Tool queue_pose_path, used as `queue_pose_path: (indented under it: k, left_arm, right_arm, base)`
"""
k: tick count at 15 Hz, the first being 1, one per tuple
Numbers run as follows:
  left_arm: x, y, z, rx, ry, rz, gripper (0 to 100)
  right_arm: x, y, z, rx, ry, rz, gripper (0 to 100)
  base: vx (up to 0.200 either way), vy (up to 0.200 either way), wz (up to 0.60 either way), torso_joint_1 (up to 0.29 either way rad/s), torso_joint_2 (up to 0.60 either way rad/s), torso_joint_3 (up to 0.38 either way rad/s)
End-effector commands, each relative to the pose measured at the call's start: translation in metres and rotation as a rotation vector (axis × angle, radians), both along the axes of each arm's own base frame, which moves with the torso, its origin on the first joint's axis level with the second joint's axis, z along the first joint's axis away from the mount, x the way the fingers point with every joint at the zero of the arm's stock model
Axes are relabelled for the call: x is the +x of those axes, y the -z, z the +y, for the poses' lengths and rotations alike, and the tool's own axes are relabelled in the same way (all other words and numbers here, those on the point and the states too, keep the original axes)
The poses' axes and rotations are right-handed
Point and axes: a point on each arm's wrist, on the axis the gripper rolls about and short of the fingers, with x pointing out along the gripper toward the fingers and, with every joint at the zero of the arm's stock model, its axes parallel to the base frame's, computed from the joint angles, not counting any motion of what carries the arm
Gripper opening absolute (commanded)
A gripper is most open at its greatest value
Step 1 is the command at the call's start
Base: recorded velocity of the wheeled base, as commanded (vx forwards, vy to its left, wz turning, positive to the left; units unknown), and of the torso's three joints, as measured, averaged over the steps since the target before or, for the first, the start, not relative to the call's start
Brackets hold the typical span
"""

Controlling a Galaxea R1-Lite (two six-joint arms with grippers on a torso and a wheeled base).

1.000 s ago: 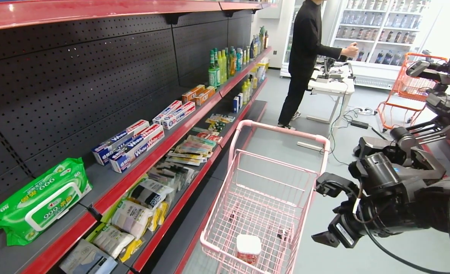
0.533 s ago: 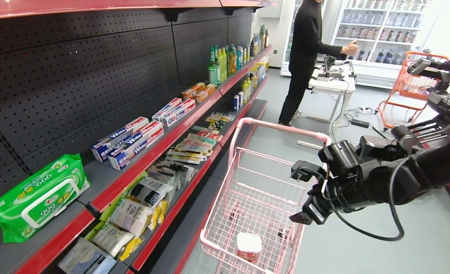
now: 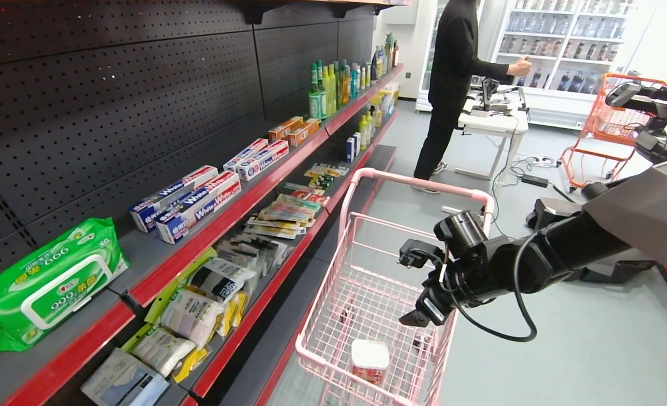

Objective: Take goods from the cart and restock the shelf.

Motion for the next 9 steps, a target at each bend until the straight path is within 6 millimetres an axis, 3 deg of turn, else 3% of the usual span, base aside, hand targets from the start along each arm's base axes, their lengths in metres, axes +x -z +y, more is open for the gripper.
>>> queue_pose_path:
  k: [1,9]
  left_arm:
    - [0.000,0.000,0.000,0.000,-0.001,0.000,100]
    - [0.000,0.000,0.000,0.000,-0.001,0.000,100]
  right_arm:
    - [0.006,0.014,0.008,-0.008,-0.012,0.021,100]
    - [0.015,0.024,0.021,0.006,-0.049,0.026,100]
  base:
    - [0.000,0.000,0.00,-0.159,0.32,0.178]
    - [0.000,0.000,0.00,-0.153,0.34,0.182]
